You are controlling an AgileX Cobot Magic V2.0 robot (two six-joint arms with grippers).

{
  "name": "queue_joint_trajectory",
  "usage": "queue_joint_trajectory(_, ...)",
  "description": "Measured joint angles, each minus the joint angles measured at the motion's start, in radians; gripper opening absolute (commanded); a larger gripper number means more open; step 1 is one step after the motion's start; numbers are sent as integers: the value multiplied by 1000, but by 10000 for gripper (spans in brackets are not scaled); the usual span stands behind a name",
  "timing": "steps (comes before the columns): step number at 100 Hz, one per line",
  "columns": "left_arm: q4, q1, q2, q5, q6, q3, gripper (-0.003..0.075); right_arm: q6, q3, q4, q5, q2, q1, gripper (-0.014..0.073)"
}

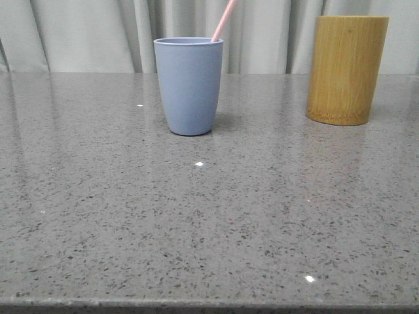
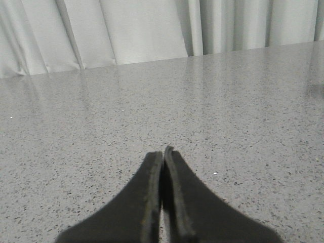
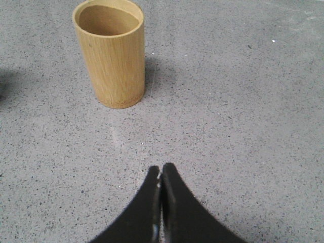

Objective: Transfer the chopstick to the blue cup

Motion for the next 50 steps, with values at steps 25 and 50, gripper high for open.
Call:
queue_joint_trajectory(25,0,0,0,0,0,0,-19,0,0,0,0,0,0,-68)
queue_joint_trajectory(50,0,0,0,0,0,0,-19,-4,39,-14,-22,-35,0,-68)
